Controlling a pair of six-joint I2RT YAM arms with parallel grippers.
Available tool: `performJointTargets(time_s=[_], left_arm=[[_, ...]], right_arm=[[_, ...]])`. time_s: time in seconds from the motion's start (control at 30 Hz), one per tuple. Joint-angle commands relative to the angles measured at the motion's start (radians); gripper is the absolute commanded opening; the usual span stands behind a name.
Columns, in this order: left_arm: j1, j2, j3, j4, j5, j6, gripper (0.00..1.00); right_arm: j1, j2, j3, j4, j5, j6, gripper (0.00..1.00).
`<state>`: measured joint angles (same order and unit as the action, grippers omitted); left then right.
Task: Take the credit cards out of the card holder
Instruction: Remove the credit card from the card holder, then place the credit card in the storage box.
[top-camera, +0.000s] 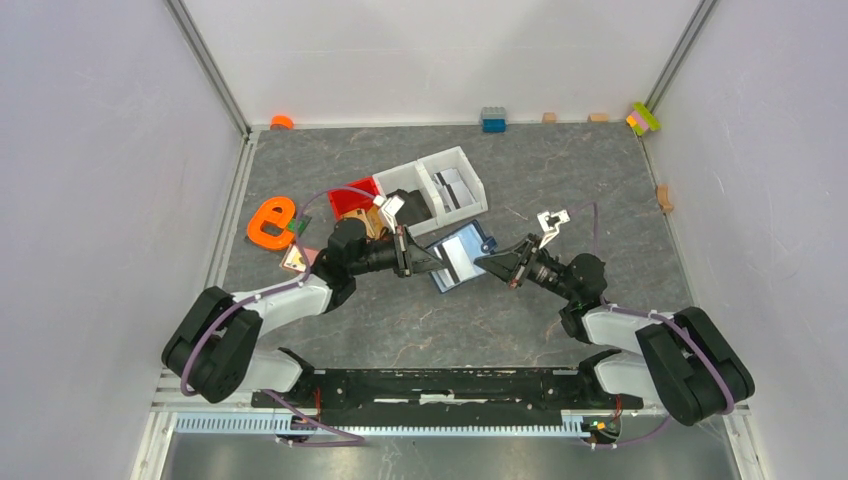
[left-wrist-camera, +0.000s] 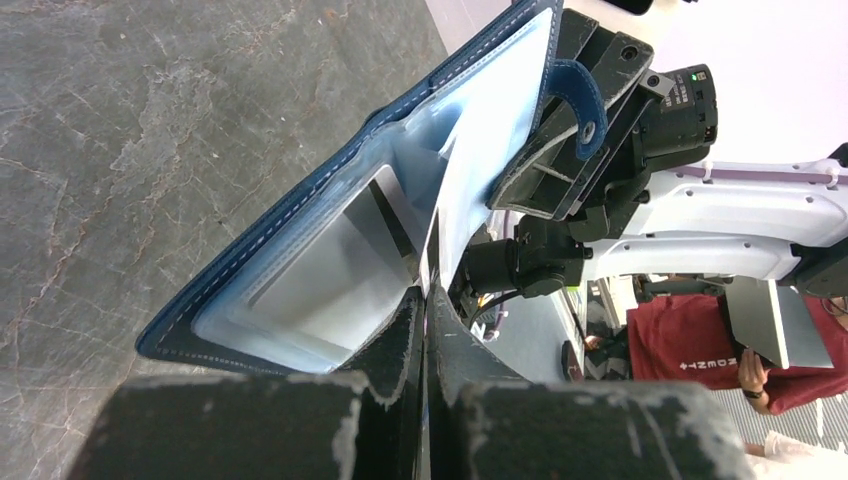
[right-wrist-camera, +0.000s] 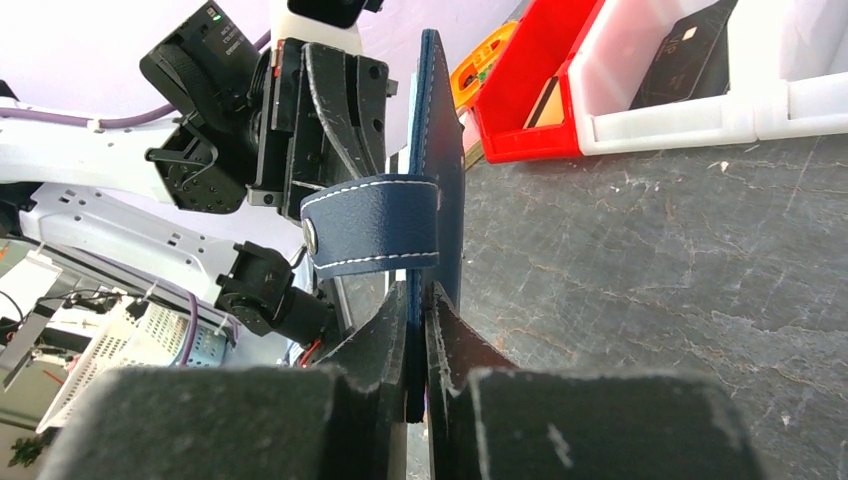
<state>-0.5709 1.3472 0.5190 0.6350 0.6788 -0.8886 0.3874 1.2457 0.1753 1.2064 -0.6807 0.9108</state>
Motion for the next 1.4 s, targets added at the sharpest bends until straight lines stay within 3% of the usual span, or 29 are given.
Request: performJointTargets(time_s=[0.0, 0.33, 0.67, 0.83, 0.97, 1.13, 1.37], left_arm=[[0.02, -0.045, 0.02, -0.023, -0.052, 0.049, 0.02], [0.047, -0.071, 0.013, -0.08, -0.09, 0.063, 0.02], [0.049, -0.059, 0.015, -0.091, -0.108, 0.07, 0.02], [0.019, -0.023, 0.006, -0.022, -0.157, 0.029, 0.02], [0.016, 0.065, 0.086, -0.051, -0.179, -0.005, 0.02], [0.014, 0.163, 0.194, -0.118, -0.312, -0.008, 0.02], [0.022, 0.381, 0.474, -0.256, -0.349, 0.015, 0.02]], right_arm=[[-0.03, -0.025, -0.014, 0.073, 0.008, 0.008, 0.01], [-0.104, -0.109, -0.034, -0.193, 0.126, -0.074, 0.0], [-0.111, -0.13, -0.021, -0.265, 0.153, -0.112, 0.0], [-0.112, -0.232, 0.002, -0.469, 0.28, -0.203, 0.0], [-0.114, -0.348, -0.002, -0.592, 0.412, -0.251, 0.0], [-0.116, -0.465, -0.011, -0.68, 0.532, -0.269, 0.0], [-0.116, -0.494, -0.035, -0.664, 0.548, -0.254, 0.0]])
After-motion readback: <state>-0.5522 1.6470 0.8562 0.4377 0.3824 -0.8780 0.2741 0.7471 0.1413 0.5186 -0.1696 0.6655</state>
